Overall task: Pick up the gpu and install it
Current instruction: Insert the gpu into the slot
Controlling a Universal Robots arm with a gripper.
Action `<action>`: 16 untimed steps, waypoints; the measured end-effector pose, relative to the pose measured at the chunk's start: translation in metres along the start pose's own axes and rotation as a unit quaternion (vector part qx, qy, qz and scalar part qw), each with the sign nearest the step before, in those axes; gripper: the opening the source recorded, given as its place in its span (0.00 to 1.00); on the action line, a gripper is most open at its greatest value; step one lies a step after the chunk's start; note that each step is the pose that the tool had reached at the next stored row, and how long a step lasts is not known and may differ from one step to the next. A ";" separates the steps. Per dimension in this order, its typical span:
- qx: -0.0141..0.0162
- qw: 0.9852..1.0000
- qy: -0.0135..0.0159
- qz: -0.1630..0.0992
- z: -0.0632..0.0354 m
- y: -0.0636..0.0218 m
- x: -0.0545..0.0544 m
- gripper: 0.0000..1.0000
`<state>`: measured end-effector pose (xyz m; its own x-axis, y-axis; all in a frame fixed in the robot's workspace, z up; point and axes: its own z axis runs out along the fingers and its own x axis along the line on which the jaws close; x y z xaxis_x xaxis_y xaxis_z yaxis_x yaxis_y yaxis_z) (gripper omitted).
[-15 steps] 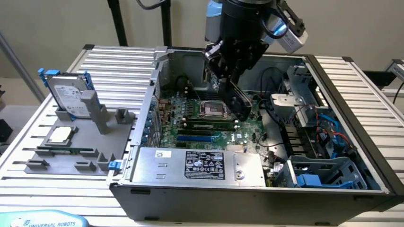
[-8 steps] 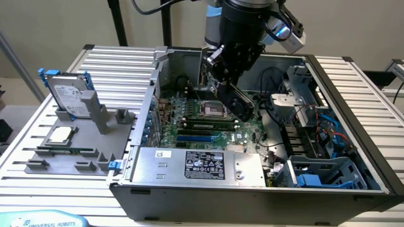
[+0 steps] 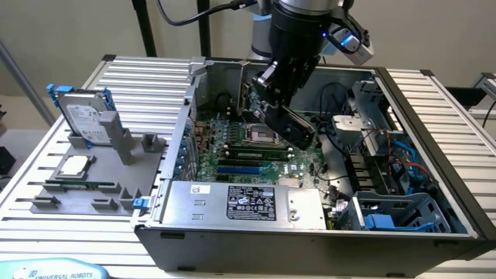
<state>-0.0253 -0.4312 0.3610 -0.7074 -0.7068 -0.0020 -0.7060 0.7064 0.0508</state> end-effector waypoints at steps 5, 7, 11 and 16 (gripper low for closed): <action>0.000 0.999 0.002 -0.046 0.0039 -0.0002 0.000 0.27; 0.000 0.998 0.003 -0.064 0.0056 -0.0003 0.000 0.27; 0.000 0.995 0.005 -0.100 0.0090 -0.0005 0.000 0.27; 0.000 0.989 0.007 -0.145 0.0131 -0.0007 0.000 0.27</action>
<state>-0.0253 -0.4312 0.3479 -0.4748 -0.8801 -0.0021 -0.8790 0.4741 0.0507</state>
